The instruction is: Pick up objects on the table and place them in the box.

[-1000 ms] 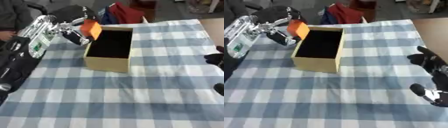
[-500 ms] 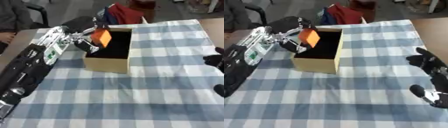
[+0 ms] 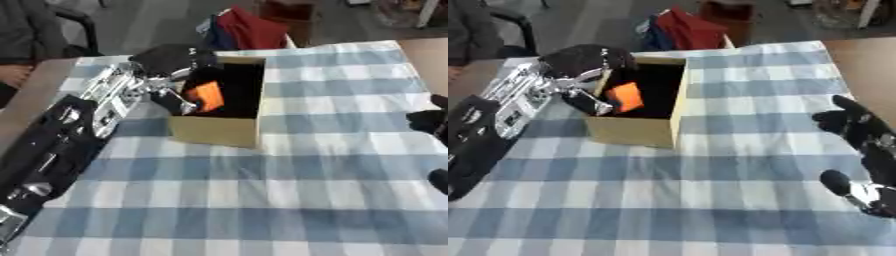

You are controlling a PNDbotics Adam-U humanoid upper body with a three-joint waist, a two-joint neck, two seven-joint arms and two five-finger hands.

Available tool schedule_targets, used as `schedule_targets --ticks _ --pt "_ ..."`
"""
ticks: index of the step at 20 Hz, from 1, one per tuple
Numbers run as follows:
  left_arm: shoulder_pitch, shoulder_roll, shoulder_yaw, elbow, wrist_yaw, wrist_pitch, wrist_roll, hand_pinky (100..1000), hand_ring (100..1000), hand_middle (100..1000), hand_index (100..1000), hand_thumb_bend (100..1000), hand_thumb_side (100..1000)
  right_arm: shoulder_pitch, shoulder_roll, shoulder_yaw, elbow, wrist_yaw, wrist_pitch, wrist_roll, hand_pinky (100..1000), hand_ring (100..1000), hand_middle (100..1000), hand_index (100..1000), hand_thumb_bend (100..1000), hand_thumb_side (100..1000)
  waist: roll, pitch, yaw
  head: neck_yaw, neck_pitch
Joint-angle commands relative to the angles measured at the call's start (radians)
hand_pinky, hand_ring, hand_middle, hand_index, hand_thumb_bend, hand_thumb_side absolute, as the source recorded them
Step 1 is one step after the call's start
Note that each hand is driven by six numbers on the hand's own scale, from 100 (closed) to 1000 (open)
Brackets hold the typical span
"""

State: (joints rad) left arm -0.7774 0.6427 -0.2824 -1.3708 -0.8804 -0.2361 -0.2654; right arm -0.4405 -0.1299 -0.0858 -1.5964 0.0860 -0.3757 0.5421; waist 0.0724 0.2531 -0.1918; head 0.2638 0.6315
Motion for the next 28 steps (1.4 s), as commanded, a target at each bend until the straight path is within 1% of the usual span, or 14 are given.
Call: schedule_targets --ticks 1,2,3,5,6,11,15,16,17,18,20,22,25,28 --pt "0.005 0.05 0.033 -0.065 0.03 0.017 0.036 878 877 893 931 339 392 -0.019 -0.009 -0.005 -0.021 0.005 -0.001 -0.004 871 870 769 1000 641 552 -0.005 -0.016 0.003 -0.006 -0.015" --pt "0.011 0.057 0.043 -0.089 0.045 0.018 0.051 874 859 873 923 302 314 -0.019 -0.009 -0.006 -0.02 0.006 -0.002 -0.005 871 870 769 1000 642 552 -0.006 -0.015 0.005 -0.008 -0.016" --pt "0.019 0.066 0.053 -0.116 0.062 0.016 0.068 868 824 828 905 182 200 -0.02 -0.009 -0.007 -0.02 0.007 -0.002 -0.006 871 870 769 1000 643 551 -0.007 -0.015 0.008 -0.01 -0.015" --pt "0.045 0.073 0.092 -0.172 0.097 0.011 0.103 874 805 791 888 100 171 -0.02 -0.01 -0.011 -0.019 0.011 -0.004 -0.009 871 869 769 1000 644 553 -0.009 -0.017 0.019 -0.014 -0.012" --pt "0.064 0.074 0.115 -0.198 0.113 0.01 0.119 873 791 770 877 100 166 -0.02 -0.011 -0.014 -0.02 0.013 -0.004 -0.012 870 869 769 1000 646 552 -0.009 -0.017 0.027 -0.017 -0.01" --pt "0.191 0.08 0.246 -0.332 0.196 0.026 0.201 868 752 721 844 100 238 -0.017 -0.018 -0.027 -0.025 0.025 -0.004 -0.028 870 868 769 1000 646 557 -0.008 -0.02 0.059 -0.037 -0.002" --pt "0.304 0.04 0.342 -0.445 0.265 0.046 0.271 872 734 697 826 100 324 -0.016 -0.021 -0.035 -0.032 0.034 -0.002 -0.04 870 868 769 1000 645 558 -0.008 -0.018 0.083 -0.048 0.004" --pt "0.33 0.024 0.354 -0.472 0.281 0.055 0.287 876 730 692 821 100 362 -0.016 -0.021 -0.036 -0.033 0.035 -0.001 -0.042 870 868 769 1000 647 555 -0.009 -0.016 0.087 -0.049 0.006" --pt "0.357 0.008 0.361 -0.498 0.298 0.064 0.304 876 730 691 821 100 367 -0.017 -0.022 -0.036 -0.033 0.036 -0.001 -0.043 870 868 769 1000 647 554 -0.01 -0.015 0.089 -0.05 0.01" --pt "0.383 -0.011 0.367 -0.525 0.314 0.076 0.32 883 725 684 816 100 431 -0.018 -0.022 -0.038 -0.033 0.036 -0.001 -0.044 870 868 769 1000 649 552 -0.012 -0.014 0.091 -0.049 0.016" --pt "0.435 -0.049 0.37 -0.576 0.346 0.099 0.352 888 723 681 814 100 461 -0.018 -0.022 -0.04 -0.031 0.038 -0.001 -0.047 870 868 769 1000 648 553 -0.015 -0.015 0.091 -0.046 0.032" --pt "0.485 -0.077 0.37 -0.615 0.377 0.115 0.383 893 720 677 811 100 469 -0.016 -0.021 -0.041 -0.03 0.037 -0.001 -0.049 870 869 768 1000 647 552 -0.018 -0.015 0.09 -0.046 0.045" --pt "0.559 -0.103 0.378 -0.628 0.422 0.093 0.428 894 717 674 810 100 472 -0.016 -0.019 -0.039 -0.029 0.038 -0.002 -0.048 869 869 769 1000 648 553 -0.018 -0.017 0.09 -0.044 0.063" --pt "0.616 -0.118 0.386 -0.629 0.468 0.063 0.474 896 713 669 807 100 475 -0.011 -0.016 -0.04 -0.033 0.037 -0.001 -0.05 870 869 768 1000 646 554 -0.017 -0.019 0.086 -0.049 0.068"
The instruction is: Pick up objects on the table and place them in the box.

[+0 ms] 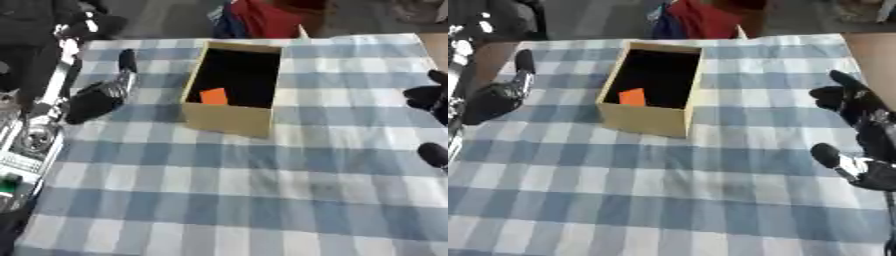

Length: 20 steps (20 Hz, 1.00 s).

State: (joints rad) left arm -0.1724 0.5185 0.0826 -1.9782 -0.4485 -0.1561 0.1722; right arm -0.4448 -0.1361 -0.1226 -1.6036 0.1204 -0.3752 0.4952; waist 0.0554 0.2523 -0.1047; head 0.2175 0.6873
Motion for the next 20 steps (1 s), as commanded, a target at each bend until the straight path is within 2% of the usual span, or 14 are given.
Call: schedule_targets --ticks 1,6,13,20 --pt "0.022 0.004 0.02 -0.022 0.052 -0.02 0.052 897 712 668 806 100 477 -0.007 -0.011 -0.002 -0.027 0.003 0.0 -0.003 869 869 766 1000 647 552 0.0 -0.017 0.0 -0.003 0.014" --pt "0.061 -0.006 0.014 -0.022 0.133 -0.012 0.118 902 709 664 806 100 483 -0.011 -0.01 -0.001 -0.025 0.004 -0.001 -0.001 868 869 766 1000 649 550 -0.002 -0.017 0.0 -0.005 0.012" --pt "0.064 -0.006 0.031 -0.022 0.237 -0.012 0.1 902 706 662 807 100 487 -0.011 -0.009 0.0 -0.025 0.005 -0.002 0.0 868 868 765 1000 652 546 -0.003 -0.017 0.003 -0.009 0.008" --pt "0.062 -0.01 0.04 -0.022 0.265 -0.009 0.097 901 704 661 807 100 488 -0.011 -0.007 0.0 -0.028 0.007 -0.002 -0.002 868 868 765 1000 652 547 -0.003 -0.017 0.005 -0.011 -0.002"
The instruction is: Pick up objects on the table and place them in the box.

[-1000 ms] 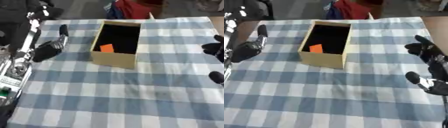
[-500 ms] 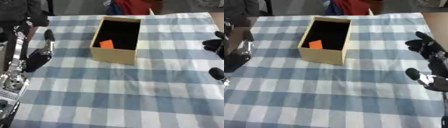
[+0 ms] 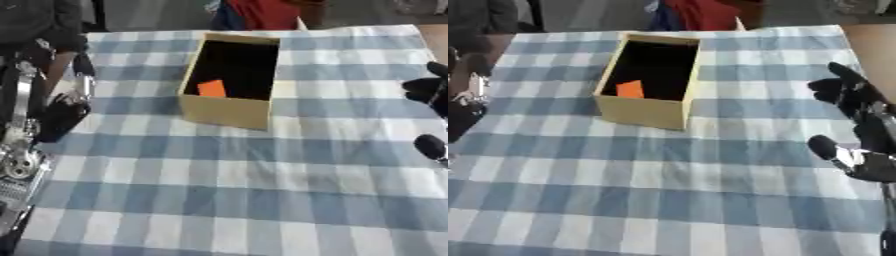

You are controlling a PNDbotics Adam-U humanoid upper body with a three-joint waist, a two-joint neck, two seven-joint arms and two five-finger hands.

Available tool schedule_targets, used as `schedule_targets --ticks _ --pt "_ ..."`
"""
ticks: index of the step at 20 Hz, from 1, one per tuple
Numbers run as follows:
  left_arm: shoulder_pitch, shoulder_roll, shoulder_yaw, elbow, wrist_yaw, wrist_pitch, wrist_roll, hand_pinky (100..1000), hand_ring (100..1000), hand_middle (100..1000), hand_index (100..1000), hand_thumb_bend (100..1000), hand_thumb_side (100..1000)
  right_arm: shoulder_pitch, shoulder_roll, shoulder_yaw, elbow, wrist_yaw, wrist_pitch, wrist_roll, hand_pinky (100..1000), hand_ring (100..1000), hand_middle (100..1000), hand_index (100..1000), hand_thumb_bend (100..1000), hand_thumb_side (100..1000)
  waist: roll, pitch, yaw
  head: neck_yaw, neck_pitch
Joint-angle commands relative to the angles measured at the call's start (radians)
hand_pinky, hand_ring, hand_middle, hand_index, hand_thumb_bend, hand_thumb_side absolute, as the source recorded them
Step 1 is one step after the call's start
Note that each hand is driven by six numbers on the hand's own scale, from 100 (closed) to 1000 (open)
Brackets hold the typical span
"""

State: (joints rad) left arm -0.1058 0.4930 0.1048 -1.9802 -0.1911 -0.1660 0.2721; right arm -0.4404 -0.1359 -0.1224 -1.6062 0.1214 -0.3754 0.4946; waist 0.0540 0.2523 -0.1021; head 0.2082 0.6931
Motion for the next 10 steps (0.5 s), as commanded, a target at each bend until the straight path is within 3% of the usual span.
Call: schedule_targets --ticks 1,10 --pt "-0.005 0.014 0.018 -0.02 0.009 0.001 -0.002 901 704 661 807 100 489 -0.015 -0.008 0.0 -0.025 0.006 -0.002 -0.001 868 868 765 1000 652 547 -0.001 -0.017 0.002 -0.001 -0.009" --pt "-0.004 0.009 0.016 -0.02 0.011 0.01 -0.009 902 706 663 808 100 489 -0.012 -0.006 0.0 -0.028 0.007 -0.001 -0.003 868 868 765 1000 652 550 0.0 -0.02 0.003 -0.003 -0.017"
